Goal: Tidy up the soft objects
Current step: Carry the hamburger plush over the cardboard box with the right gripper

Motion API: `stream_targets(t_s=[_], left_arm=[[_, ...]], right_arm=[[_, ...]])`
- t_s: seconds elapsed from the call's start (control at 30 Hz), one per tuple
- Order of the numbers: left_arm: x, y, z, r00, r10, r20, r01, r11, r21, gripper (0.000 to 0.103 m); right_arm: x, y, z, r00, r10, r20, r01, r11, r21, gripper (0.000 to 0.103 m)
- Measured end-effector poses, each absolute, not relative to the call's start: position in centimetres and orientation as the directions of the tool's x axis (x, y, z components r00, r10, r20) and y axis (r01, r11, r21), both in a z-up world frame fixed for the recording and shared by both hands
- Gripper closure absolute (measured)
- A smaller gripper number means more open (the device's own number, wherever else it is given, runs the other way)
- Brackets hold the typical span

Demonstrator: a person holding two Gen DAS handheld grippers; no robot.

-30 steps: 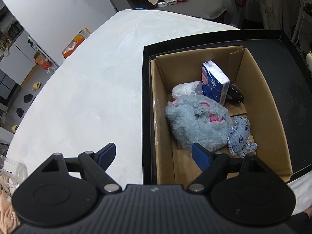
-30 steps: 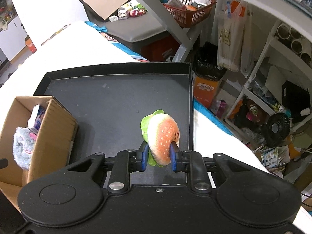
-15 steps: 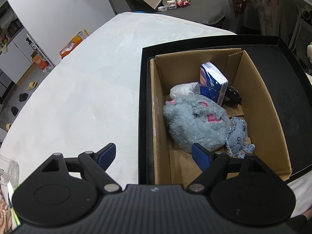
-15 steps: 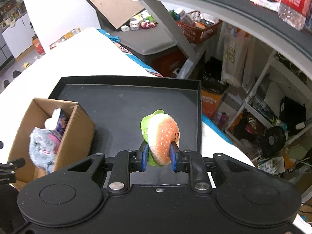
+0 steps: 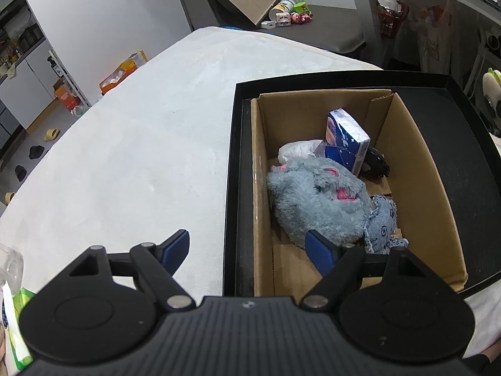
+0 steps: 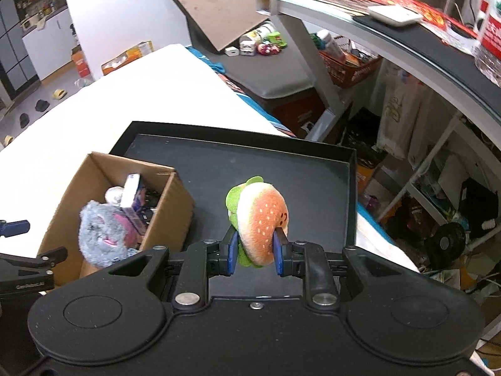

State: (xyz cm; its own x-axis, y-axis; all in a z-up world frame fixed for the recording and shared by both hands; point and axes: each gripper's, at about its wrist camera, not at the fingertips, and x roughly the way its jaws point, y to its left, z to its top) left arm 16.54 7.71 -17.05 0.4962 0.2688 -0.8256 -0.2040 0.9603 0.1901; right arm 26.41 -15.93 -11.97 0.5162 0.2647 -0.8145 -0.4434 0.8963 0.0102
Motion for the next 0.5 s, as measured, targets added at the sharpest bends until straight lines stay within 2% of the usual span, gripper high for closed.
stream_targets(t_s=[0.3, 0.5], left_arm=[[15.9, 9.2, -17.1, 0.488, 0.231, -0.842, -0.243, 0.962, 0.123, 0.026], [15.3, 9.8, -17.4, 0.474, 0.198, -0.858, -0.246, 0.965, 0.087, 0.035]], right_arm=[[25.2, -13.1, -10.9, 0.509, 0.278, -0.815, -0.481, 0.877, -0.001, 0.08], [23.9, -10.9, -10.1, 0.513, 0.283, -0.81, -0.507, 0.861, -0.021, 0.08]])
